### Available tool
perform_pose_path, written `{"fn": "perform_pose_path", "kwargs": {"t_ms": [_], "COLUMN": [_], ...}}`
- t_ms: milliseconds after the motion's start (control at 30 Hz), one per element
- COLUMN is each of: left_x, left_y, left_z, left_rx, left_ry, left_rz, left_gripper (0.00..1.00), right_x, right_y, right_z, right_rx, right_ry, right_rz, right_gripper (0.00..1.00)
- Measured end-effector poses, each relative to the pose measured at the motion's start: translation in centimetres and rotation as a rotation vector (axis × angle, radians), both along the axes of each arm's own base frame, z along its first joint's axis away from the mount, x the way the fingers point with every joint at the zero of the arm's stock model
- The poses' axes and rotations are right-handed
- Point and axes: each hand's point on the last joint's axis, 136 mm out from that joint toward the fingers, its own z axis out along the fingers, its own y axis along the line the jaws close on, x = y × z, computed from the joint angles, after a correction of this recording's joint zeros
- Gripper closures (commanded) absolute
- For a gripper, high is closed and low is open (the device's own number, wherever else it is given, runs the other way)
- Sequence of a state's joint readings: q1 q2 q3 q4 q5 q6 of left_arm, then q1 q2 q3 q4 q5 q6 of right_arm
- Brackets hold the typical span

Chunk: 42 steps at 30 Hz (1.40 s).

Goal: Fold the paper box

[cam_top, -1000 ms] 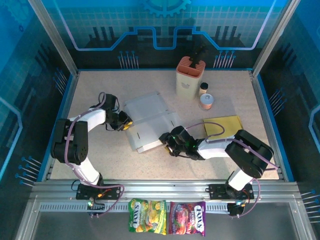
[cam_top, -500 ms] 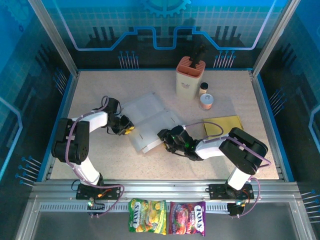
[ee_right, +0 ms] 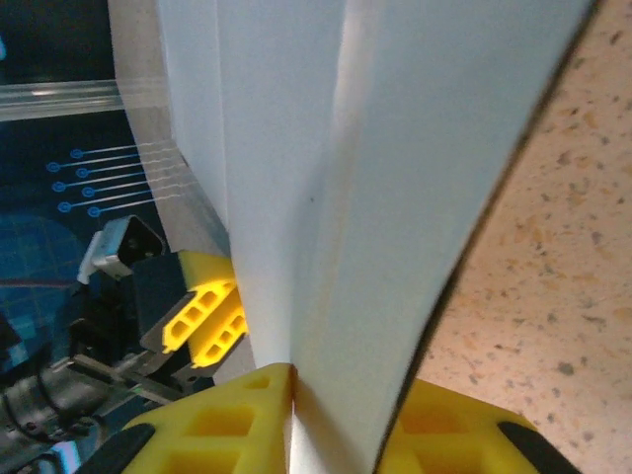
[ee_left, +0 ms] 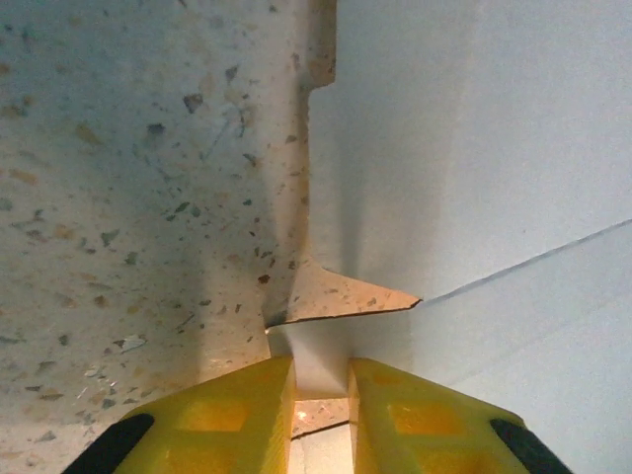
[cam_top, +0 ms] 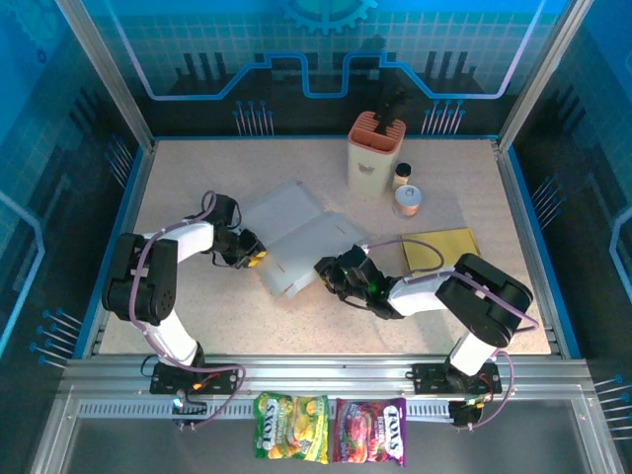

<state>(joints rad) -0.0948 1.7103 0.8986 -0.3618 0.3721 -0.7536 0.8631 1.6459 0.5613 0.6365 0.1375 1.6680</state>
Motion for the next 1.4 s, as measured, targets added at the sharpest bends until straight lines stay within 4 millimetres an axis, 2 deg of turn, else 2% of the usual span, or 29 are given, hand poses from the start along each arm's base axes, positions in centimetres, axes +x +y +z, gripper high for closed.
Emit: {"fn": "perform_pose_path", "kwargs": {"t_ms": [233, 433, 567, 667, 767, 867, 967, 1033, 1133, 1233, 1400], "left_x": [0.0, -0.1, -0.1, -0.2, 0.4, 1.7, 2.7, 2.7, 2.2, 1.3, -0.5], "left_y": [0.0, 0.0, 0.0, 0.1, 0.2, -0.1, -0.7, -0.9, -0.9, -0.8, -1.9], "left_z": [0.0, 0.0, 0.1, 1.0, 3.4, 8.2, 13.9, 17.4, 21.1, 23.6, 26.2], "left_rx": [-0.001, 0.0, 0.0, 0.008, 0.038, 0.073, 0.11, 0.137, 0.169, 0.192, 0.179], "left_ry": [0.005, 0.009, 0.007, -0.01, -0.08, -0.232, -0.417, -0.528, -0.656, -0.747, -0.858], "left_rz": [0.005, 0.005, 0.004, 0.005, 0.005, -0.006, -0.024, -0.035, -0.045, -0.068, -0.167], "left_gripper": [0.78, 0.78, 0.76, 0.73, 0.72, 0.71, 0.71, 0.7, 0.69, 0.68, 0.67], "right_x": [0.3, 0.5, 0.4, 0.6, 1.3, 2.2, 2.9, 3.1, 2.8, 2.1, 0.7], "right_y": [-0.6, -1.0, -1.3, -1.4, -1.1, -0.9, -1.0, -1.1, -1.7, -2.8, -4.7], "right_z": [2.3, 2.5, 2.4, 3.5, 6.2, 9.8, 13.8, 16.7, 20.5, 24.2, 29.7], "right_rx": [0.019, 0.012, -0.01, -0.024, -0.022, -0.024, -0.036, -0.043, -0.07, -0.107, -0.146], "right_ry": [-0.032, -0.032, -0.029, -0.042, -0.075, -0.12, -0.151, -0.162, -0.153, -0.125, -0.093], "right_rz": [-0.017, -0.024, -0.021, -0.015, -0.011, -0.006, -0.007, -0.009, -0.017, -0.035, -0.064], "right_gripper": [0.8, 0.82, 0.89, 0.95, 1.0, 1.0, 1.0, 1.0, 1.0, 1.0, 1.0]}}
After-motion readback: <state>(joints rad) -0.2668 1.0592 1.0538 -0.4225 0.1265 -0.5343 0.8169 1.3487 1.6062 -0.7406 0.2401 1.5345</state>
